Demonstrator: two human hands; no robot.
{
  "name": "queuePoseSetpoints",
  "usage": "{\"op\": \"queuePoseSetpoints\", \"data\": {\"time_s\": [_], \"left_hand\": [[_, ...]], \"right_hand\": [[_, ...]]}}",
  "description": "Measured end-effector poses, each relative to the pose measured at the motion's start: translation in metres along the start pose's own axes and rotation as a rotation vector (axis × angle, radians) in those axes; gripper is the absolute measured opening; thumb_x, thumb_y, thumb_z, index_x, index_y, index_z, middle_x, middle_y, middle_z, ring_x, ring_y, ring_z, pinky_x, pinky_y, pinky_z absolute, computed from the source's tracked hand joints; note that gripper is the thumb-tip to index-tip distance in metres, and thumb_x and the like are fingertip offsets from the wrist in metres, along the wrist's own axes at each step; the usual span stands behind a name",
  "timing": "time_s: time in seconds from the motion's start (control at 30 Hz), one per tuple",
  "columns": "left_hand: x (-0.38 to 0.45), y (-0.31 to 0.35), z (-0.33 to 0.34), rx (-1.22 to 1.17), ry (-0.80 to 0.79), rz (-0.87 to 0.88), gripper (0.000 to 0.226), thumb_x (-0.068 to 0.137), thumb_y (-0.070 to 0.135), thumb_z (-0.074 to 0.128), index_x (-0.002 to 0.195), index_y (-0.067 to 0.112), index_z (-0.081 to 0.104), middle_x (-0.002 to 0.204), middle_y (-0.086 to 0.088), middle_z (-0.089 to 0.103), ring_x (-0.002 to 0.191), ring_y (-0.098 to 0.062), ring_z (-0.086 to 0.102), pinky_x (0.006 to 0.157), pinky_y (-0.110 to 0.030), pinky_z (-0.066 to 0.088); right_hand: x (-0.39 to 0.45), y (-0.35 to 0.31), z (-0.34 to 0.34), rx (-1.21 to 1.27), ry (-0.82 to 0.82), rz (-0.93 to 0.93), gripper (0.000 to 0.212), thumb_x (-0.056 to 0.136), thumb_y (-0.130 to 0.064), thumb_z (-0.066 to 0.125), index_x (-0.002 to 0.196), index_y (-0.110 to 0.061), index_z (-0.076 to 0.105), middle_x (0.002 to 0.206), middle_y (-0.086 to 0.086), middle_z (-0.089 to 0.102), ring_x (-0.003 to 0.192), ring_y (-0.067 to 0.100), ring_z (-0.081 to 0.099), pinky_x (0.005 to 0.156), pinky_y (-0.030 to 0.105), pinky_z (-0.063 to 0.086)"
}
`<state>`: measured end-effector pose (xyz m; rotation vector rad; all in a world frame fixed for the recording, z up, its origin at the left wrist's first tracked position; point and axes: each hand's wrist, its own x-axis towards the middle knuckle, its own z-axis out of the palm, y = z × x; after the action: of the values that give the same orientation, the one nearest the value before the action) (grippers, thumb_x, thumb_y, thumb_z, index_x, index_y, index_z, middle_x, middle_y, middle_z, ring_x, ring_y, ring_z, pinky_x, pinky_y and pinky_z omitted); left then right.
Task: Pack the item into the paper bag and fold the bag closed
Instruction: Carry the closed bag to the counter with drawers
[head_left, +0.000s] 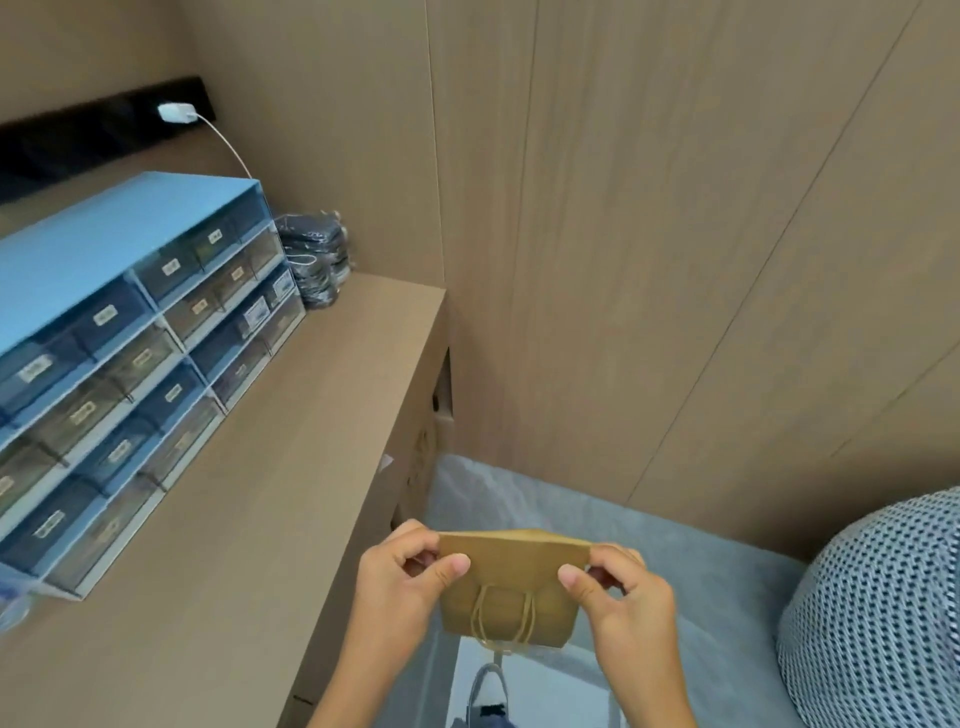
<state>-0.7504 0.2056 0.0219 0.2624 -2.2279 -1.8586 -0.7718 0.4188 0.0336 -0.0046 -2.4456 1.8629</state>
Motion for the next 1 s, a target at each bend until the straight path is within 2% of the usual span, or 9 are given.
{"op": "queuePoseSetpoints", "data": {"time_s": [0.17, 0.33, 0.57, 0.67, 0.8, 1.0], "left_hand": [[0.088, -0.006, -0.008, -0.057, 0.065, -0.037, 0.013, 0.066, 0.016, 0.078, 0.058, 0.02, 0.068, 0.061, 0.01, 0.051, 0.057, -0.006, 0.045, 0.054, -0.014, 0.034], [0.145, -0.008, -0.034, -0.079, 0.193, -0.077, 0.032, 0.073, -0.003, 0.079, 0.055, 0.022, 0.067, 0.059, 0.012, 0.049, 0.055, -0.004, 0.043, 0.053, -0.013, 0.033], [0.183, -0.02, -0.081, -0.095, 0.572, -0.146, 0.026, 0.073, -0.006, 0.078, 0.057, 0.013, 0.067, 0.058, 0.01, 0.051, 0.052, -0.002, 0.042, 0.052, -0.012, 0.033], [0.188, -0.029, -0.099, -0.074, 0.745, -0.174, 0.025, 0.073, -0.004, 0.078, 0.058, 0.013, 0.069, 0.059, 0.009, 0.054, 0.053, -0.002, 0.045, 0.052, -0.013, 0.035], [0.199, -0.043, -0.115, -0.044, 0.97, -0.226, 0.018, 0.073, -0.002, 0.079, 0.061, 0.002, 0.066, 0.061, 0.004, 0.052, 0.056, -0.007, 0.045, 0.054, -0.018, 0.035], [0.222, -0.056, -0.122, -0.016, 1.255, -0.343, 0.024, 0.074, -0.002, 0.078, 0.058, 0.006, 0.064, 0.061, 0.004, 0.051, 0.054, -0.003, 0.044, 0.053, -0.017, 0.034]], "right_hand": [[0.095, -0.017, 0.037, -0.022, -0.088, 0.011, 0.02, 0.074, -0.002, 0.075, 0.064, -0.017, 0.069, 0.071, 0.0, 0.056, 0.067, 0.004, 0.05, 0.067, 0.022, 0.04], [0.175, -0.035, 0.087, -0.045, -0.243, -0.068, 0.022, 0.074, -0.002, 0.074, 0.064, -0.019, 0.068, 0.07, -0.011, 0.058, 0.07, 0.007, 0.049, 0.064, 0.011, 0.037], [0.26, -0.056, 0.189, -0.053, -0.615, -0.161, 0.022, 0.074, -0.003, 0.073, 0.065, -0.023, 0.069, 0.072, 0.0, 0.063, 0.074, 0.017, 0.052, 0.066, 0.027, 0.042], [0.285, -0.063, 0.238, -0.049, -0.787, -0.215, 0.024, 0.074, -0.004, 0.075, 0.065, -0.026, 0.07, 0.07, -0.005, 0.063, 0.072, 0.015, 0.053, 0.065, 0.024, 0.042], [0.313, -0.069, 0.3, -0.03, -1.023, -0.295, 0.039, 0.076, -0.002, 0.073, 0.06, -0.037, 0.065, 0.064, -0.017, 0.06, 0.062, 0.007, 0.048, 0.057, 0.013, 0.035], [0.35, -0.068, 0.382, -0.077, -1.325, -0.346, 0.032, 0.078, -0.004, 0.072, 0.059, -0.029, 0.066, 0.061, -0.016, 0.058, 0.06, 0.009, 0.049, 0.055, 0.013, 0.035]]}}
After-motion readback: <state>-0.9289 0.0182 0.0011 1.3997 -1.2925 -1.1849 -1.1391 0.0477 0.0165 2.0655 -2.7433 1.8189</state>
